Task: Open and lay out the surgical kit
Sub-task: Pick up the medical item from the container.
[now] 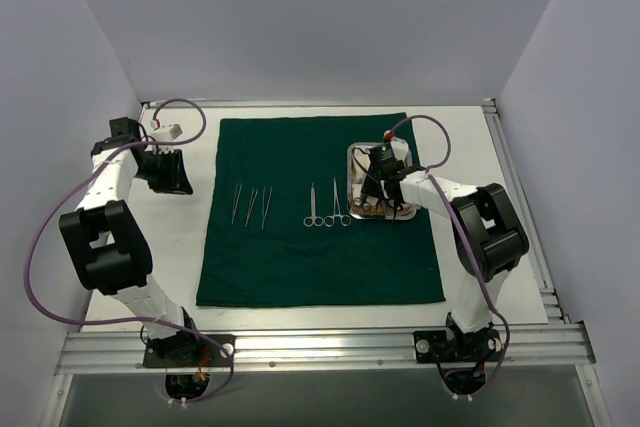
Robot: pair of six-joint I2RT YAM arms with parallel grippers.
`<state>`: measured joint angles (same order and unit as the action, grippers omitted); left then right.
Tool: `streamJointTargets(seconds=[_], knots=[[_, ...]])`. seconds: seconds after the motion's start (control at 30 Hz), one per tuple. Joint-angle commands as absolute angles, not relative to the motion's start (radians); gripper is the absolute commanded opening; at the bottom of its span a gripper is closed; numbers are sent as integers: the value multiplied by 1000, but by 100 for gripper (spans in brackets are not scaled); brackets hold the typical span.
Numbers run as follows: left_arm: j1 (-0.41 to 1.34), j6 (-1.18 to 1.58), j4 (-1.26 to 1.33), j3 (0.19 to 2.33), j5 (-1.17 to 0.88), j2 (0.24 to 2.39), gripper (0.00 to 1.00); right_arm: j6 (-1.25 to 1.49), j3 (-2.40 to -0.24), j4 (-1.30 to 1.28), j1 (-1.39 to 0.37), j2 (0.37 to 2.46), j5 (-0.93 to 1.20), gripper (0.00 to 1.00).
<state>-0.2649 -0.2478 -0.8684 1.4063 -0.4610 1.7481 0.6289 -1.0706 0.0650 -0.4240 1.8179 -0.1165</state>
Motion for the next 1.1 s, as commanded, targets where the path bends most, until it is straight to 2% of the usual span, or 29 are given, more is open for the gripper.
streamJointTargets(seconds=[0.0, 0.17, 0.37, 0.6, 1.07], knots=[[-273, -262, -874, 1425, -477, 1710, 36, 643, -1057, 94, -417, 1828, -103, 25], [-272, -264, -874, 1424, -477, 1710, 36, 643, -1054, 107, -419, 1850, -89, 24], [-272, -264, -873, 1422, -476, 1712, 36, 637, -1068, 110, -419, 1873, -80, 18], [-273, -268, -873, 1419, -472, 1710, 36, 640, -1060, 104, -419, 1847, -89, 1], [-272, -265, -876, 1424, -477, 1703, 36, 612, -1062, 63, -437, 1729, -144, 0]])
